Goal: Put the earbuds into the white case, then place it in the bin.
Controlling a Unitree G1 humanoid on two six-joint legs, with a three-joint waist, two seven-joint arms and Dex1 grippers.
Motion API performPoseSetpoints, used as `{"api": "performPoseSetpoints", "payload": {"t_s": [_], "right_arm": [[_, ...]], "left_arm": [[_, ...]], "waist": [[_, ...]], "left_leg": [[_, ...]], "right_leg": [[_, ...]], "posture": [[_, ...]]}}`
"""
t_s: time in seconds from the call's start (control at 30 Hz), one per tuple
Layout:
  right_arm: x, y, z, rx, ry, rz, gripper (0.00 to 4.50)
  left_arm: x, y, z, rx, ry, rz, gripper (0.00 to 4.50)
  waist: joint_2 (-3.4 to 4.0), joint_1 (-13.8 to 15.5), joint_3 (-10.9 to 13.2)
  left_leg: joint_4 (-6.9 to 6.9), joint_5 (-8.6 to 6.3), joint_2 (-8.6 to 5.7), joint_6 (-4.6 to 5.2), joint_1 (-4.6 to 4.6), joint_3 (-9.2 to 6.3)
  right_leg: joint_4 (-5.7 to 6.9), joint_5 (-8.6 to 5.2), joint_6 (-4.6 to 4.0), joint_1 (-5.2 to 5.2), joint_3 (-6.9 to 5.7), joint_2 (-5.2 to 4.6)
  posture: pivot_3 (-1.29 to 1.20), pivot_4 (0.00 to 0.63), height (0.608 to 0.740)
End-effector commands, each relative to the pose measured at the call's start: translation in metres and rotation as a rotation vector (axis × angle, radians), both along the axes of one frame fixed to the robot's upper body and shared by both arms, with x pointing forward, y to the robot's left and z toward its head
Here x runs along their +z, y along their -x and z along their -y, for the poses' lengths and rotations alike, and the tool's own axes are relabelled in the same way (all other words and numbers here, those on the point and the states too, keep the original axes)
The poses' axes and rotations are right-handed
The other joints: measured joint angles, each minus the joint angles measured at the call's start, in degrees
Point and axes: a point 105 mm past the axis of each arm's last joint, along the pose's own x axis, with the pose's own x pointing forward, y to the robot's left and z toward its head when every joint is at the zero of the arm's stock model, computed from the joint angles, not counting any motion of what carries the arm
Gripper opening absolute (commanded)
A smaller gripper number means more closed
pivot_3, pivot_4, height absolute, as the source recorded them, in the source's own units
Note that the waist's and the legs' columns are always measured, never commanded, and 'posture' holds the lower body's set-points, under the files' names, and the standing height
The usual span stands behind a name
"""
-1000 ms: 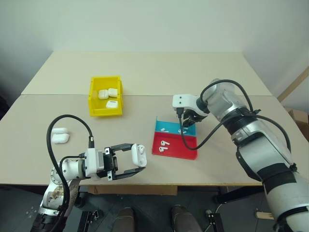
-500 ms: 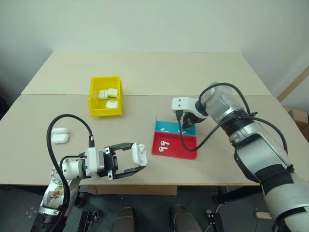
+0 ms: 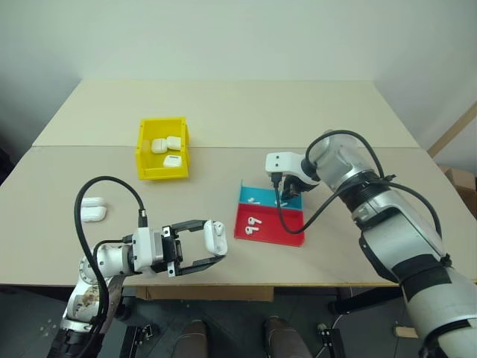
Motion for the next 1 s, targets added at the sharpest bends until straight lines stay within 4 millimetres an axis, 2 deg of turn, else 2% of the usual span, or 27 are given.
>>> {"api": "performPoseSetpoints", "payload": {"t_s": [0.03, 0.47, 0.57, 1.0], "right_arm": [[0.0055, -0.0014, -0.0017, 0.012, -0.014, 0.021, 1.68], [0.0041, -0.0009, -0.0021, 0.024, -0.007, 0.017, 1.68], [0.0044, -0.0015, -0.0018, 0.022, -0.006, 0.024, 1.11], [0.0079, -0.0017, -0.0016, 0.03, -0.013, 0.042, 1.11]], "left_arm": [[0.0097, 0.0021, 0.0034, -0.013, 0.01, 0.055, 2.78], [0.0104, -0.0006, 0.0034, -0.009, 0.009, 0.059, 2.78], [0.0106, -0.0008, 0.0035, -0.009, 0.008, 0.06, 2.78], [0.0116, -0.0009, 0.004, -0.012, 0.006, 0.063, 2.78]], "waist": [[0.0, 0.01, 0.0], [0.0, 0.0, 0.0], [0.0, 0.01, 0.0], [0.0, 0.01, 0.0]], "left_leg": [[0.0, 0.0, 0.0, 0.0, 0.0, 0.0], [0.0, 0.0, 0.0, 0.0, 0.0, 0.0], [0.0, 0.0, 0.0, 0.0, 0.0, 0.0], [0.0, 0.0, 0.0, 0.0, 0.01, 0.0]], "right_leg": [[0.0, 0.0, 0.0, 0.0, 0.0, 0.0], [0.01, 0.0, 0.0, 0.0, 0.0, 0.0], [0.01, 0.0, 0.0, 0.0, 0.0, 0.0], [0.01, 0.0, 0.0, 0.0, 0.0, 0.0]], "posture": [[0.0, 0.15, 0.74], [0.0, 0.15, 0.74], [0.0, 0.15, 0.74], [0.0, 0.15, 0.74]]}}
